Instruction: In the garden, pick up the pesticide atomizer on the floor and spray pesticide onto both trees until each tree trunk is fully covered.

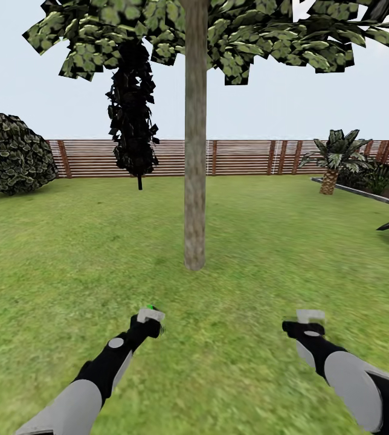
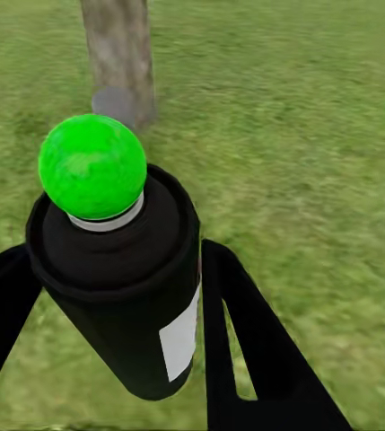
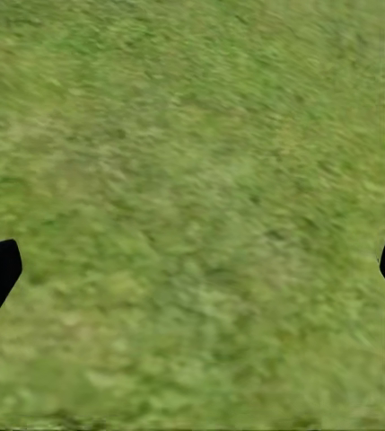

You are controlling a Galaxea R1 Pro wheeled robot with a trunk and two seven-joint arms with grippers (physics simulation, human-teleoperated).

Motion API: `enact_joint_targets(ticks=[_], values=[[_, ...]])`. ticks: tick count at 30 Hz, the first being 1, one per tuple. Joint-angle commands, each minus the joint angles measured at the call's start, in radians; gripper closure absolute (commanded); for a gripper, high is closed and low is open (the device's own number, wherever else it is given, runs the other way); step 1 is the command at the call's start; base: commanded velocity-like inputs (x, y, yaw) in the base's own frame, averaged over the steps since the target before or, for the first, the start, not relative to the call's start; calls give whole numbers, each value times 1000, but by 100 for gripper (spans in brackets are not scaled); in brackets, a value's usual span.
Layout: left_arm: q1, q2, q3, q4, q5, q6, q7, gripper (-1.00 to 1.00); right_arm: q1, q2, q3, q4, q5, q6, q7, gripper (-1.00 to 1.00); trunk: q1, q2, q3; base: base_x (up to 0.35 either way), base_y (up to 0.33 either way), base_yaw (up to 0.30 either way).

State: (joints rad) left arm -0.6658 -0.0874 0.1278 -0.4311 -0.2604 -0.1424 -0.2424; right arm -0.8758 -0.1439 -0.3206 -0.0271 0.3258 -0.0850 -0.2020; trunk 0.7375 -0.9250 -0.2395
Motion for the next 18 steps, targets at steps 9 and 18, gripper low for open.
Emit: enact_joint_targets(ticks=[9, 18], values=[[0, -44, 2, 7, 2, -4, 108, 100, 31, 70, -2, 78, 7, -73, -37, -100, 0, 0, 0, 110, 0, 0], [0, -52, 2, 26, 1, -5, 111, 100, 63, 84, -1, 80, 34, -79, -40, -100, 0, 0, 0, 332, 1, 0]])
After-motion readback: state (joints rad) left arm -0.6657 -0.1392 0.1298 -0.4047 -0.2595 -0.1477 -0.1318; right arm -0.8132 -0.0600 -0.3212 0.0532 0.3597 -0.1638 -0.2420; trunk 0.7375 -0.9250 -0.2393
